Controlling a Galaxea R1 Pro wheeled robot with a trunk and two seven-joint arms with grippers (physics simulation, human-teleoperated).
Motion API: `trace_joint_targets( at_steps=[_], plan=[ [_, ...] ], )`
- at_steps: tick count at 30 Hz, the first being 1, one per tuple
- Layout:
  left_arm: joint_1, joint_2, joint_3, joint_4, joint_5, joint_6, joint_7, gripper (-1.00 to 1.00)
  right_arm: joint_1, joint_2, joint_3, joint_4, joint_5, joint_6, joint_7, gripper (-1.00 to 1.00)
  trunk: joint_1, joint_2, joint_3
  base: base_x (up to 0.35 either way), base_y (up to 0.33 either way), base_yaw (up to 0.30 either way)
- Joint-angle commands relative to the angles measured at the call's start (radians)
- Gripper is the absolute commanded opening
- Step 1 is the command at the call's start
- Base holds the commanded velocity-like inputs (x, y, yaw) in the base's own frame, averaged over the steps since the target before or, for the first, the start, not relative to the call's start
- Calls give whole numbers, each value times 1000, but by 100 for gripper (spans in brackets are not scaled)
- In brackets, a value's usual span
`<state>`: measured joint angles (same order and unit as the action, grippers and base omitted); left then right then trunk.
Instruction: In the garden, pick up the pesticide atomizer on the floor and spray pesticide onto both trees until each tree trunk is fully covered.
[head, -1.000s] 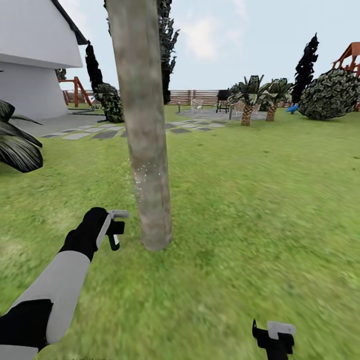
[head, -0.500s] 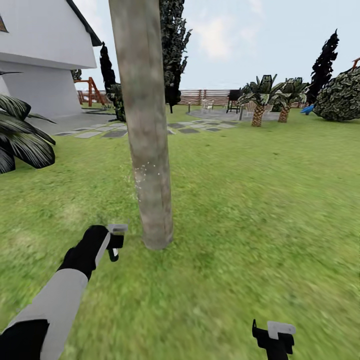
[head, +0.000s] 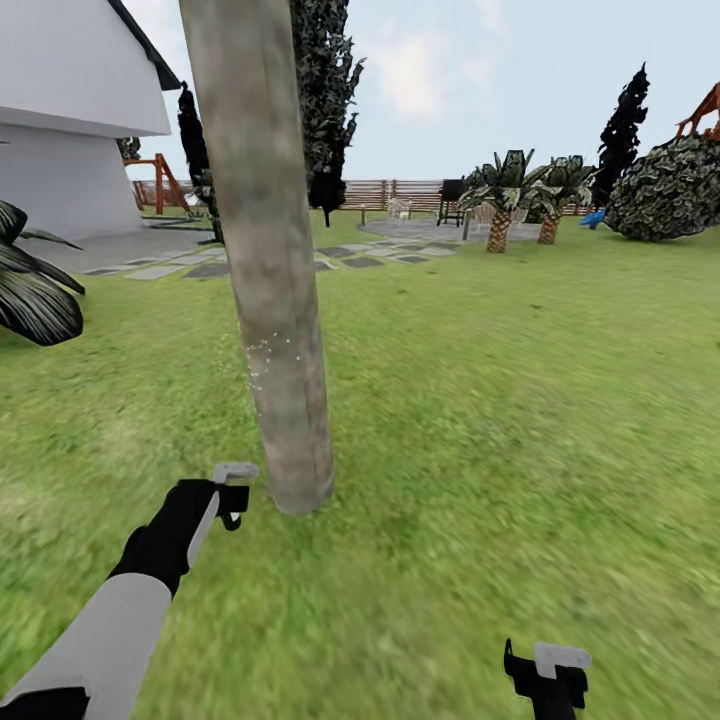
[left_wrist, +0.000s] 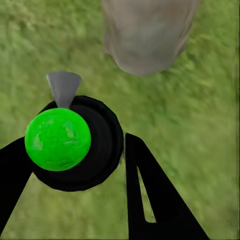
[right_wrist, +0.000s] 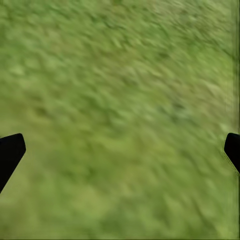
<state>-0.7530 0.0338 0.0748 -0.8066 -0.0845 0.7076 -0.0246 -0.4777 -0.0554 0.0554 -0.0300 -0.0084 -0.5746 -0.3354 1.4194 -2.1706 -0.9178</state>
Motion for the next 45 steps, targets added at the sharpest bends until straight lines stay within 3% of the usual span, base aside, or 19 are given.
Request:
trace_joint_targets(
  at_steps=[1,9,15,18,20,21,25,32,45],
  plan=[
    [0,-1,0,-7,-9,4,-4,-100,-1,0,6,1,-1,-1,-5,100,0,0,-1,336,0,-295],
    [3,2,6,-23,-9,6,-5,-100,-1,0,6,2,0,-2,-5,100,0,0,-1,152,0,-289],
    [4,16,9,-122,-15,47,-3,-100,-1,2,6,3,1,-2,-5,100,0,0,-1,2,0,-36],
    [2,60,9,-156,-10,123,-5,-100,-1,2,6,4,1,-1,-5,100,0,0,-1,0,0,-1],
    [-4,78,6,-205,-8,219,-7,-100,-1,2,6,4,1,-1,-5,100,0,0,-1,0,0,0],
    [-5,76,2,-225,-8,252,-7,-100,-1,1,6,4,1,-1,-5,100,0,0,-1,0,0,0],
    [-7,76,0,-241,-8,276,-6,-100,-1,0,6,4,0,-1,-5,100,0,0,-1,-116,0,0],
    [-8,71,-1,-238,-9,280,-6,-100,-1,1,6,4,1,-1,-5,100,0,0,-1,-265,0,0],
    [1,54,0,-226,-9,270,-3,-100,-1,2,6,4,-1,-1,-5,100,0,0,-1,66,-74,110]
  ],
)
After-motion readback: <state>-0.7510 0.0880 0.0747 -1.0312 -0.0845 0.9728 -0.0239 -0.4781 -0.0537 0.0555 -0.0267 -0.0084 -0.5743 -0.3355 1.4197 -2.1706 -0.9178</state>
